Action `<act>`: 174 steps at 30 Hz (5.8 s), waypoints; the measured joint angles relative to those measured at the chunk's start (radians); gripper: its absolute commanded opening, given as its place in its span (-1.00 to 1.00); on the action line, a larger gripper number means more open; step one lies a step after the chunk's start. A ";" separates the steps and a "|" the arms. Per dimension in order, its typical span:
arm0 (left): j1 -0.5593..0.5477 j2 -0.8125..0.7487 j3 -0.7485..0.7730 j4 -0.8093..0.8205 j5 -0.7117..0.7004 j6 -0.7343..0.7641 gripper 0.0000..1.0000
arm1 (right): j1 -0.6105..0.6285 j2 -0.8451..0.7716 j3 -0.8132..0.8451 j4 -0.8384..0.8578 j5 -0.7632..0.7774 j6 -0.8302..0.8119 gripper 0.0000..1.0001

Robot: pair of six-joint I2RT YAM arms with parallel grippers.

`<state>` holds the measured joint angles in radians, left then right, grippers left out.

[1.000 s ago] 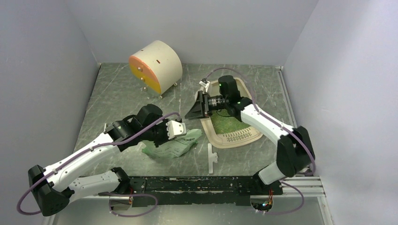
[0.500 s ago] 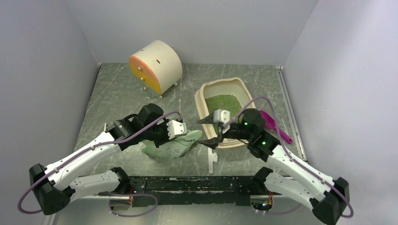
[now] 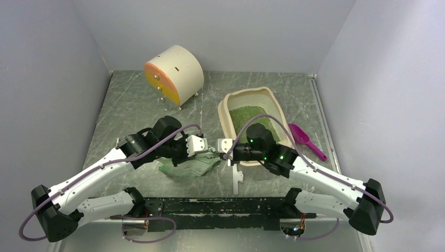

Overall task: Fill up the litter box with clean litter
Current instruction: Close the cat litter bag at the center of the board, then pick up the clamp at the center of the board.

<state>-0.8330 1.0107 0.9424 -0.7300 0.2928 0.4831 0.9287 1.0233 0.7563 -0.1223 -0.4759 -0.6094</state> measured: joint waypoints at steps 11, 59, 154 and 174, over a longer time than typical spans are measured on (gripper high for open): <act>0.204 0.001 0.000 -0.025 0.282 0.045 -0.90 | -0.040 -0.016 -0.009 0.045 -0.024 0.098 0.14; 0.238 0.097 0.056 -0.060 0.362 0.035 -0.19 | -0.059 -0.353 -0.041 -0.165 0.485 0.999 0.49; 0.239 -0.078 0.045 0.292 0.151 -0.380 0.94 | -0.048 -0.359 -0.489 -0.017 0.322 1.357 -1.00; 0.222 -0.063 -0.071 0.568 0.037 -1.068 0.74 | -0.048 -0.185 -0.137 0.137 0.401 1.221 -1.00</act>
<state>-0.6109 0.9478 0.8711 -0.1623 0.3294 -0.5850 0.8810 0.8383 0.6197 0.0143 -0.0750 0.6117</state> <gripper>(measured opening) 0.869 0.019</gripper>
